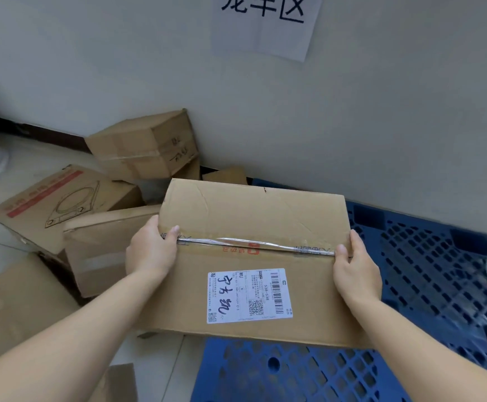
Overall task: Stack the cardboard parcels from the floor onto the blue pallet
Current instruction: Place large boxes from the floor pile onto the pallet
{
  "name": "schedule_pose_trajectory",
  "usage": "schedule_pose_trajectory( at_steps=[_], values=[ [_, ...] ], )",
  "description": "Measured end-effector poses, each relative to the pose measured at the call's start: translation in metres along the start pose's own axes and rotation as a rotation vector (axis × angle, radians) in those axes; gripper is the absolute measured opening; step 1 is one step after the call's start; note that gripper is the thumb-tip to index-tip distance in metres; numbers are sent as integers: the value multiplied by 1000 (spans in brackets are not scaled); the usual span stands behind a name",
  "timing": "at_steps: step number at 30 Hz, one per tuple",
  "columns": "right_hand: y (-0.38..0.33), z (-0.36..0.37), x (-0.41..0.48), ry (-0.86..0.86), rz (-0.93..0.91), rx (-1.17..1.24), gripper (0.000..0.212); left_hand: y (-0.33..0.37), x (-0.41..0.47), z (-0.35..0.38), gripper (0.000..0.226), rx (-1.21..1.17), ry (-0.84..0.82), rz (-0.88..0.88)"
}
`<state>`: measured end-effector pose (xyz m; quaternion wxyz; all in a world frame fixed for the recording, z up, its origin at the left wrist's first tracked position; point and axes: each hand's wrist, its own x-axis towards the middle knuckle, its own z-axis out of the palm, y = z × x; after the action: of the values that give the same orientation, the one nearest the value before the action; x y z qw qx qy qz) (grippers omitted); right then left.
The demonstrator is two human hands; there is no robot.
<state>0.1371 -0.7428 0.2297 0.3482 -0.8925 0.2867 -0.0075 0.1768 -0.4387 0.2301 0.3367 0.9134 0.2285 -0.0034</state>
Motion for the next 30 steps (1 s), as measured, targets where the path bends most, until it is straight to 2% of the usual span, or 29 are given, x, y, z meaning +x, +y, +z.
schedule_pose_trajectory(
  at_steps=[7,14,20,30],
  values=[
    [55,-19,27,5,42,-5,49,33,-23,53,39,3,-33,7],
    [109,-20,43,1,94,-15,49,39,-40,107,37,13,-68,8],
    [159,3,53,9,133,-6,49,18,-38,165,49,37,-117,2],
    [242,77,83,-3,162,4,50,-35,-19,265,46,72,-167,13]
  ],
)
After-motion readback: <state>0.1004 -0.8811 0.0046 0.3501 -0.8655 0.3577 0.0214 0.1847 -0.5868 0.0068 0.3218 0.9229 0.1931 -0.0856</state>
